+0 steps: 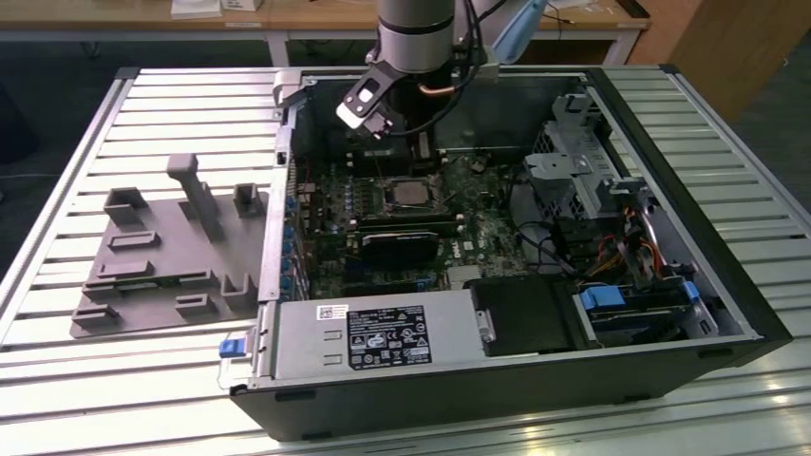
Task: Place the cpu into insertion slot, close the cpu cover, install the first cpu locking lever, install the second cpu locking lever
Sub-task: 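Place the cpu into insertion slot, then close the cpu cover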
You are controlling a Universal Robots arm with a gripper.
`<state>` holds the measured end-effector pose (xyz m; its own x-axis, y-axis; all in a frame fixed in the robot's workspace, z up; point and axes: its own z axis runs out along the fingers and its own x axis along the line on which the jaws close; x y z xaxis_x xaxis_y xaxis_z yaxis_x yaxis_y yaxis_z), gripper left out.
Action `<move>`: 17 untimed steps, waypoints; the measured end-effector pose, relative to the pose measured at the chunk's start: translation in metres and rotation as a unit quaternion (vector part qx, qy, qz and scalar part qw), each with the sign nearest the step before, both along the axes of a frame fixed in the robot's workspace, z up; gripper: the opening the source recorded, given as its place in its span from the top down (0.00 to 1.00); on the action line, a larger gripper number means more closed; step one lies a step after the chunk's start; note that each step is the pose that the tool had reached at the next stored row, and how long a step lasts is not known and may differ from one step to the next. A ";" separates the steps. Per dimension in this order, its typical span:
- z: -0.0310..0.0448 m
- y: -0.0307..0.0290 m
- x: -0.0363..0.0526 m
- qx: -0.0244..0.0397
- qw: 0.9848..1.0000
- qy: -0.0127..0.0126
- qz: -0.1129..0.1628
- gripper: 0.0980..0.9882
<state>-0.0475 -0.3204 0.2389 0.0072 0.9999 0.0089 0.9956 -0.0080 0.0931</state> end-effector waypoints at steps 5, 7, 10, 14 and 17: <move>0.0133 0.0001 0.0000 0.000 1.000 0.000 0.000 1.00; 0.0192 0.0001 0.0000 0.000 1.000 0.000 0.000 1.00; 0.0280 0.0002 0.0000 0.000 1.000 0.000 0.000 1.00; 0.0328 0.0002 0.0000 0.000 1.000 0.000 0.000 1.00; 0.0329 0.0002 0.0000 0.000 1.000 0.000 -0.001 1.00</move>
<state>-0.0475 -0.3202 0.2718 0.0084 0.9999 0.0088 0.9956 -0.0092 0.0931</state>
